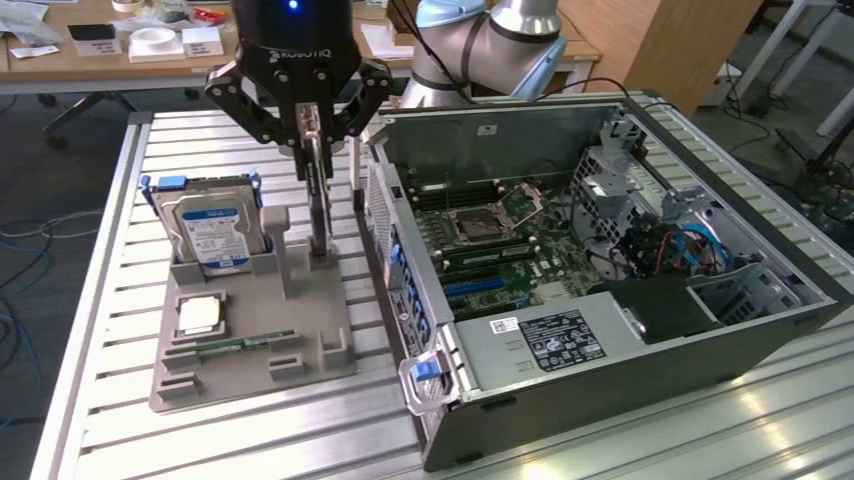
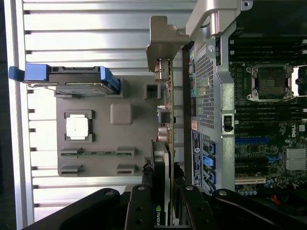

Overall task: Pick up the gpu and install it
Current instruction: 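Pick up the gpu and move the gpu toward the slot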

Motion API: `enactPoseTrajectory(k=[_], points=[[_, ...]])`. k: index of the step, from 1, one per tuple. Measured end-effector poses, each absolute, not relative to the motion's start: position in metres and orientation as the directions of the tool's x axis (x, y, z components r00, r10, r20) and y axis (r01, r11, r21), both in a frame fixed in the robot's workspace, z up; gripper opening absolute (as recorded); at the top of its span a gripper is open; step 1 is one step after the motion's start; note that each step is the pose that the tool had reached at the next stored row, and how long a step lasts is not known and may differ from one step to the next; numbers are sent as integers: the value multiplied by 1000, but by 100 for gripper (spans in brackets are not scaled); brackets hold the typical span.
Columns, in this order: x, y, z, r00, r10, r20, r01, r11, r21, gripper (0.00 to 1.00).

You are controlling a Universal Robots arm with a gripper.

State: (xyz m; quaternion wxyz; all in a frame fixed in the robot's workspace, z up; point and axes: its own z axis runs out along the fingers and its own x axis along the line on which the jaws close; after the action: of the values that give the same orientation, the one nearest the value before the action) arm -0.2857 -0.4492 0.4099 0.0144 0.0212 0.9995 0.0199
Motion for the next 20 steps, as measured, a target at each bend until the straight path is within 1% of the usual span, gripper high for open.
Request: enactPoseTrajectory(k=[20], points=[[-256, -449, 410, -999, 43, -28, 42, 998, 41, 27]])
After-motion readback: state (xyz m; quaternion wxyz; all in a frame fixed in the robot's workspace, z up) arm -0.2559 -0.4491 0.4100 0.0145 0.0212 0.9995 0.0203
